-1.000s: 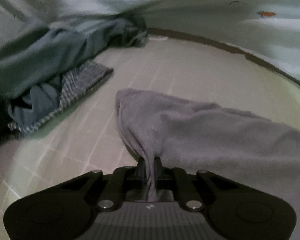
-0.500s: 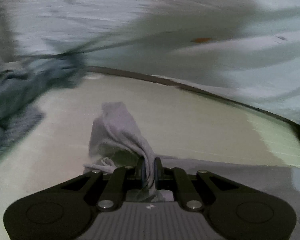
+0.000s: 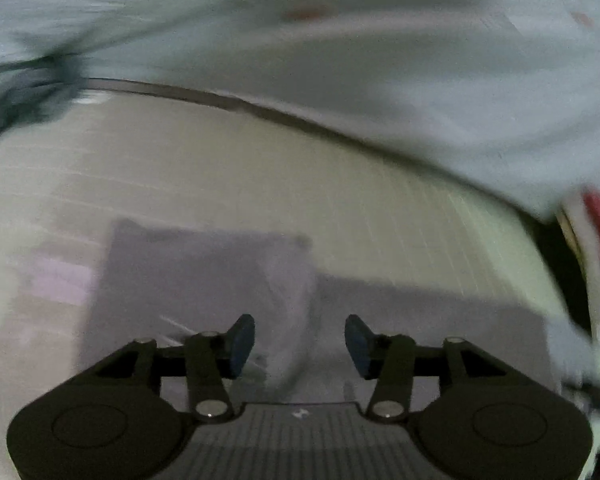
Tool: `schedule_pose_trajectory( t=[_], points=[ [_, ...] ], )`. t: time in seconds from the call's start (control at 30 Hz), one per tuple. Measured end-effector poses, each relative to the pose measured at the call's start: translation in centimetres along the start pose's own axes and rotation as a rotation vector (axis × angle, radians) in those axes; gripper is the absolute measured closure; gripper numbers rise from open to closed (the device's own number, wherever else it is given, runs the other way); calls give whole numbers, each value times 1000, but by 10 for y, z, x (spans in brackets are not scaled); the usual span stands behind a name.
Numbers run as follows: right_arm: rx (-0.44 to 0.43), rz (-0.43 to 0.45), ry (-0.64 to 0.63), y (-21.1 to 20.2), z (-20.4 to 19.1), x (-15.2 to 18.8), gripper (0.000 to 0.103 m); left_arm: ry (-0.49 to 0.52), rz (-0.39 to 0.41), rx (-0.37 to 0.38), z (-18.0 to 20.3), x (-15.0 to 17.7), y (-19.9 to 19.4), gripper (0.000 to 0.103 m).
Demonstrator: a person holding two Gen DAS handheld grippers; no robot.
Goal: Fold clothes
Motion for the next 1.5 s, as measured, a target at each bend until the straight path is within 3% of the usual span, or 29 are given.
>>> schedule_pose_trajectory(
  t=[0.1, 0.3, 0.47, 0.63, 0.83, 1.0, 1.17, 1.33, 1.43, 1.5],
  points=[
    [8, -11, 38, 8, 5, -1, 5, -92, 14, -99, -39, -8, -2, 51],
    [-5, -33, 43, 9, -4, 10, 5, -41, -86, -302, -92, 9, 11, 51],
    [-3, -66, 54, 8, -7, 24, 5, 69, -150, -299, -88, 29, 19, 51],
    [-9, -65, 56, 5, -12, 29, 5, 271, -149, -227, -49, 35, 26, 51],
    [-17, -57, 49, 4, -19, 29, 5, 486, -152, -62, -1, 51, 33, 51],
    [-11, -55, 60, 2, -11, 29, 5, 479, -170, 37, 11, 56, 35, 48],
    [-8, -59, 76, 1, 1, 30, 5, 496, -195, 46, 25, 74, 37, 35],
    [-17, -60, 64, -1, 11, 32, 5, 513, -220, 54, 39, 91, 39, 30],
    [-33, -65, 51, 0, 14, 34, 5, 523, -233, 58, 46, 101, 39, 30],
    [-43, -69, 33, 0, 15, 36, 5, 528, -236, 52, 45, 103, 34, 41]
  ],
)
Point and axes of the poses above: each gripper's, at about its wrist camera, not at the fingertips, and y roughly the way its jaws point, z to its right, x to its underside, the point moved 6 cm from there along y, roughly the way its jaws point, and after that the axes turned 2 degrees about -x, right-handed, at the moved point
